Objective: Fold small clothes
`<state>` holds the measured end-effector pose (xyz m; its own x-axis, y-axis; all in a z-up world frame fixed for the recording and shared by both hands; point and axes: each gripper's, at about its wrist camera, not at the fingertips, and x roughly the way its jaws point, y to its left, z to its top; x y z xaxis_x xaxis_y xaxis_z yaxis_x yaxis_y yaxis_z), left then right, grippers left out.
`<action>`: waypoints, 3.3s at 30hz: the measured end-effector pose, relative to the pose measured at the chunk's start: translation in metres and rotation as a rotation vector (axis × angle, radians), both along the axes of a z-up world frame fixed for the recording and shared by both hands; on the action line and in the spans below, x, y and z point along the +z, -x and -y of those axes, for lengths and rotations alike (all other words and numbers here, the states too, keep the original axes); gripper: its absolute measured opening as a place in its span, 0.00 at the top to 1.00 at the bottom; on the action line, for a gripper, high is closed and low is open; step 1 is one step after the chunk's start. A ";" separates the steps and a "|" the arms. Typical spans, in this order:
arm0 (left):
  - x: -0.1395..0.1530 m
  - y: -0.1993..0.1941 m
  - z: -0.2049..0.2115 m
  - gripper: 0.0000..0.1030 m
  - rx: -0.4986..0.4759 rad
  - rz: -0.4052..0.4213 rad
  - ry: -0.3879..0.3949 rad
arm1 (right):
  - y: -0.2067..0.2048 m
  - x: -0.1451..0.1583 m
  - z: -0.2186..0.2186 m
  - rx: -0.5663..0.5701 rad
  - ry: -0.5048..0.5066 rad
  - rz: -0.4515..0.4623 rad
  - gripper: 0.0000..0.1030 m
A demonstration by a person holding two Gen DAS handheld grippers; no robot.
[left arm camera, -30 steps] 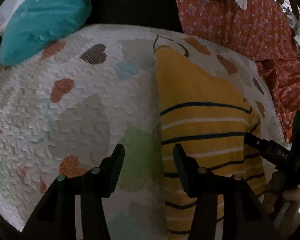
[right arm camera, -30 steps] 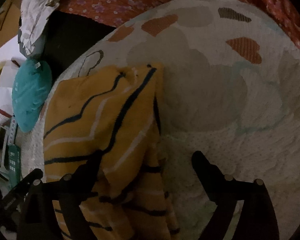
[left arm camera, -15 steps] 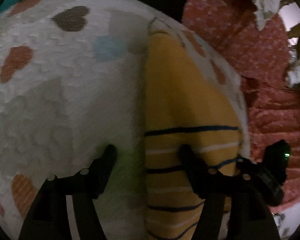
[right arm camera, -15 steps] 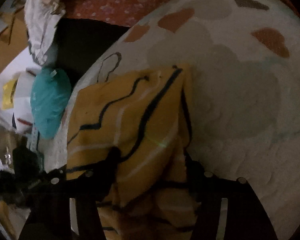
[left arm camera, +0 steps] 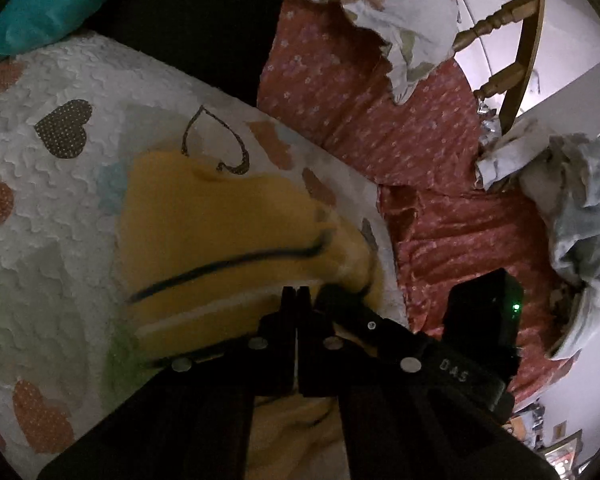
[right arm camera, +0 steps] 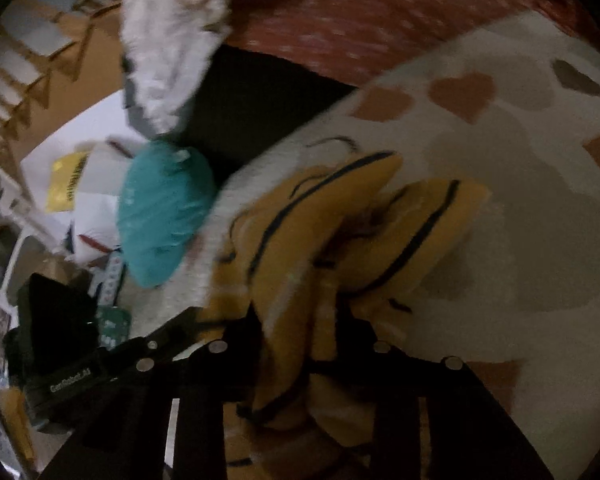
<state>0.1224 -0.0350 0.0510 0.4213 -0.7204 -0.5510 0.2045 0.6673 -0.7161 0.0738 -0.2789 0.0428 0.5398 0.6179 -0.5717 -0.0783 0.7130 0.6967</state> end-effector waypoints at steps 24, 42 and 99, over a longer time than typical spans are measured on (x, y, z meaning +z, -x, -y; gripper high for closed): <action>-0.098 -0.015 0.027 0.15 -0.030 -0.277 -0.005 | -0.011 -0.045 0.069 -0.127 0.244 -0.140 0.16; -0.041 -0.012 -0.010 0.52 0.113 -0.118 -0.359 | -0.017 -0.036 0.000 -0.087 0.151 -0.075 0.47; -0.018 0.237 -0.025 0.00 0.414 0.118 -0.781 | 0.239 -0.004 -0.017 -0.127 0.530 -0.028 0.39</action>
<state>-0.1146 -0.0099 0.0329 0.6491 0.0652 -0.7579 -0.1175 0.9930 -0.0152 -0.1651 -0.2617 0.0392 0.5716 0.1722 -0.8023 0.0445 0.9698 0.2398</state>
